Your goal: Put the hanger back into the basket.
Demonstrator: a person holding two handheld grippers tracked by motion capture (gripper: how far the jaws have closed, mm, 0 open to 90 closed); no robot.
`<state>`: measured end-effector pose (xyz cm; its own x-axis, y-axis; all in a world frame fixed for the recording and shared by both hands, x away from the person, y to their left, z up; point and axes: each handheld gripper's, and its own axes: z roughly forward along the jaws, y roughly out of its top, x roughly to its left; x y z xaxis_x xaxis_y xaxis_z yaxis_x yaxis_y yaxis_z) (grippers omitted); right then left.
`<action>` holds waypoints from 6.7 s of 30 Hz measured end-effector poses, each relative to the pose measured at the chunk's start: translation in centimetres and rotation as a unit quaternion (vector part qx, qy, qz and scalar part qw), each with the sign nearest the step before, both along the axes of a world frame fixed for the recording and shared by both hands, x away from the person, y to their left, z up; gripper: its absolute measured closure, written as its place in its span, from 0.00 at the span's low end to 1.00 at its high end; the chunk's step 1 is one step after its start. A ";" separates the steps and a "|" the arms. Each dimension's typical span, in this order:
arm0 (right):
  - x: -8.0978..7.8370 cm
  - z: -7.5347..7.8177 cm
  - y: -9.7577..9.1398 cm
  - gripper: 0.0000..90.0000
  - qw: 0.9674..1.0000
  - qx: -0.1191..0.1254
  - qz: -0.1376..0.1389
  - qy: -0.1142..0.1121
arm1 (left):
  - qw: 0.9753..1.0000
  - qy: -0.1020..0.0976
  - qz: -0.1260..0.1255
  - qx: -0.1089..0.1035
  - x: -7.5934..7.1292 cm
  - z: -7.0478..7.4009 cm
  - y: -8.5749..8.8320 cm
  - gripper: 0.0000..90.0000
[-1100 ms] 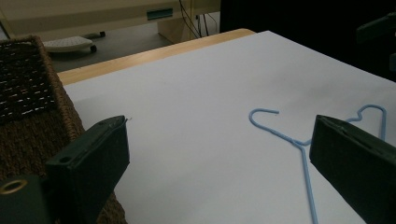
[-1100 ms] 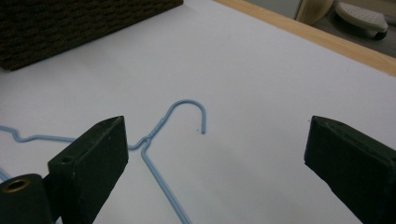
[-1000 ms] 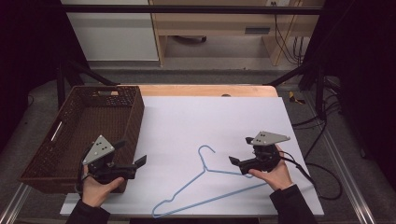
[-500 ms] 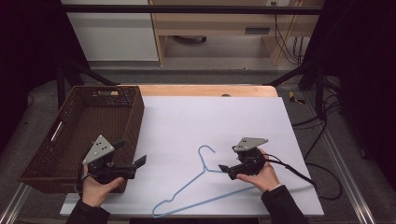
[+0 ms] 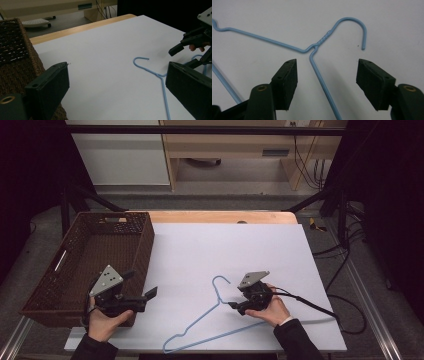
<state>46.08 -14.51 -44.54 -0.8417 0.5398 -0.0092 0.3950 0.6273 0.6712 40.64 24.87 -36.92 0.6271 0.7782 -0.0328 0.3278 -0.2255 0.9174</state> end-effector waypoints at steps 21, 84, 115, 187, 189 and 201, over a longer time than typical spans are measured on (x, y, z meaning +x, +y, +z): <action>0.3 -1.3 0.4 0.70 0.997 -0.055 0.035 0.034 | 1.000 0.005 -0.005 0.005 0.1 -0.2 -0.4 0.05; 1.0 -1.5 0.0 0.92 0.994 -0.085 0.064 0.035 | 0.998 0.030 -0.045 0.041 0.1 -1.5 -3.2 0.06; 0.2 0.6 -0.8 0.97 0.997 -0.046 0.063 0.006 | 0.995 0.040 -0.074 0.060 0.4 -1.5 -5.0 0.08; -0.1 2.0 -1.5 0.96 0.998 -0.007 0.067 0.012 | 0.916 0.108 -0.223 0.315 5.0 -5.5 -18.9 0.97; -0.1 2.1 -1.5 0.96 0.998 -0.007 0.065 0.011 | 0.917 0.112 -0.222 0.313 4.9 -5.3 -18.9 0.97; -0.8 5.0 -3.8 0.79 0.998 0.057 0.021 -0.029 | 0.927 0.097 -0.212 0.293 4.0 -3.1 -19.0 0.97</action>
<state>45.25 -18.34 -39.57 -0.8630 0.5051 0.0007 0.3286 0.5605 0.7602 44.60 5.91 -40.06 0.9073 0.3825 0.1744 0.2410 -0.8132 0.5297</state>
